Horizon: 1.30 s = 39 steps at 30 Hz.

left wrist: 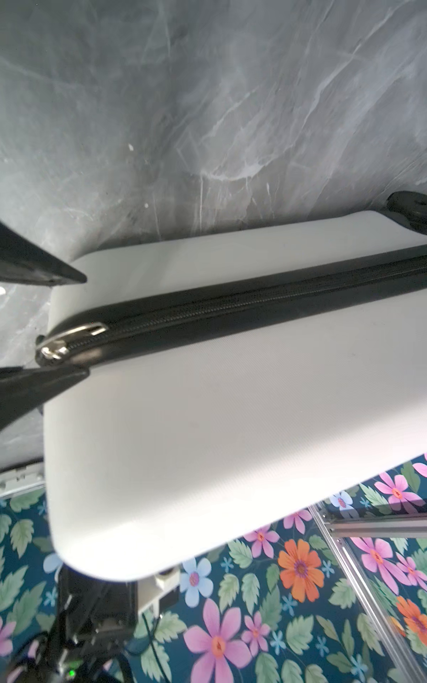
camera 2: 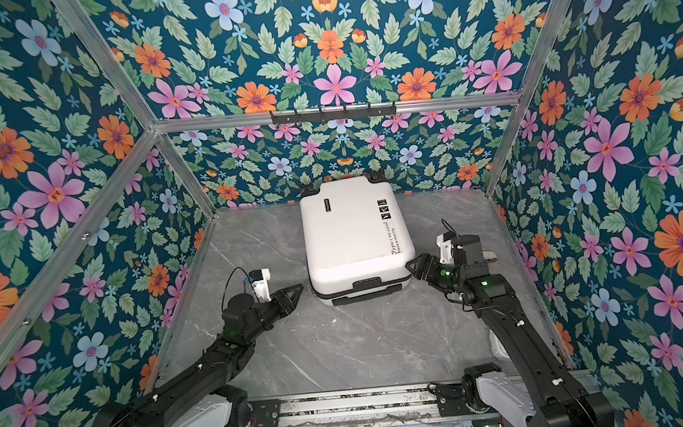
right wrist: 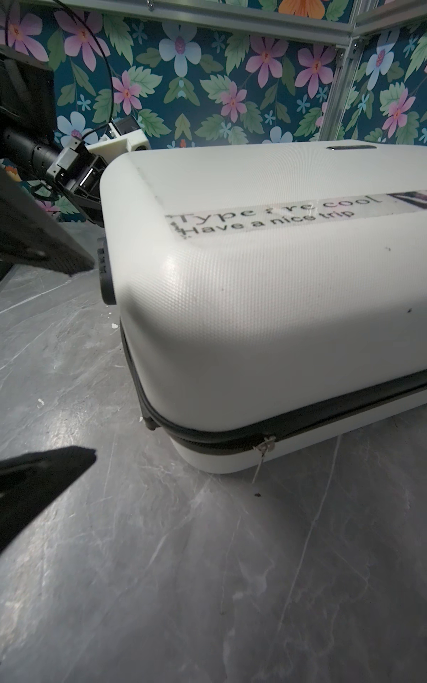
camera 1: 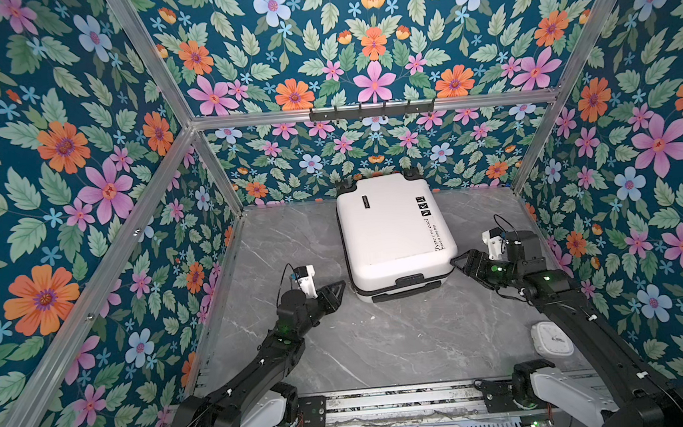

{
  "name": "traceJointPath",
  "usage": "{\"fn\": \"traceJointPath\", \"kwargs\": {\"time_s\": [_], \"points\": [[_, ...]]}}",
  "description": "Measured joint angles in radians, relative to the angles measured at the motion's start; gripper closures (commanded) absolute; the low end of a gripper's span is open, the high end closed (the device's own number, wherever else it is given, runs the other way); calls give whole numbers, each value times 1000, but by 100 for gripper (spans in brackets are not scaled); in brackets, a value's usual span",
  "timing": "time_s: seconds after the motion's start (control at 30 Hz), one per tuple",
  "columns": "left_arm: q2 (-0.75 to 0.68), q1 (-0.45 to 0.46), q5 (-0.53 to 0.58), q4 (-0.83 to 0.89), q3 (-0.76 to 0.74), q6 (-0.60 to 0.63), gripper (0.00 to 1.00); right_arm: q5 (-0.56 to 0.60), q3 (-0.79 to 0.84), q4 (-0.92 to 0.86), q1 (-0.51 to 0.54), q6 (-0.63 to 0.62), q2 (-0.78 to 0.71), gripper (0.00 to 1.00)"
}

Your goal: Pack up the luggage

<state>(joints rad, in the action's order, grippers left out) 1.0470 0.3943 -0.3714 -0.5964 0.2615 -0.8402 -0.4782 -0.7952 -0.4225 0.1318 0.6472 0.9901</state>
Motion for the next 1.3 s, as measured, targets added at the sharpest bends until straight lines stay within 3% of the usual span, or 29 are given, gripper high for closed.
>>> {"fn": "traceJointPath", "kwargs": {"time_s": [0.1,0.3,0.67,0.83,0.9,1.3], "points": [[69,-1,-31,-29,24,-71,79,1,0,0,0,0,-4,25],[137,-3,-71,-86,21,-182,76,3,0,-1,0,-1,-11,25],[184,-3,-76,-128,6,-201,79,3,0,-1,0,-1,-8,25],[206,-3,-92,-184,-8,-207,92,3,-8,-2,0,-1,-8,25],[203,-3,-100,-217,-16,-223,100,3,-8,-2,0,-1,-8,25],[2,0,-76,-133,-94,-233,100,3,-8,-1,0,-1,11,25]]}}
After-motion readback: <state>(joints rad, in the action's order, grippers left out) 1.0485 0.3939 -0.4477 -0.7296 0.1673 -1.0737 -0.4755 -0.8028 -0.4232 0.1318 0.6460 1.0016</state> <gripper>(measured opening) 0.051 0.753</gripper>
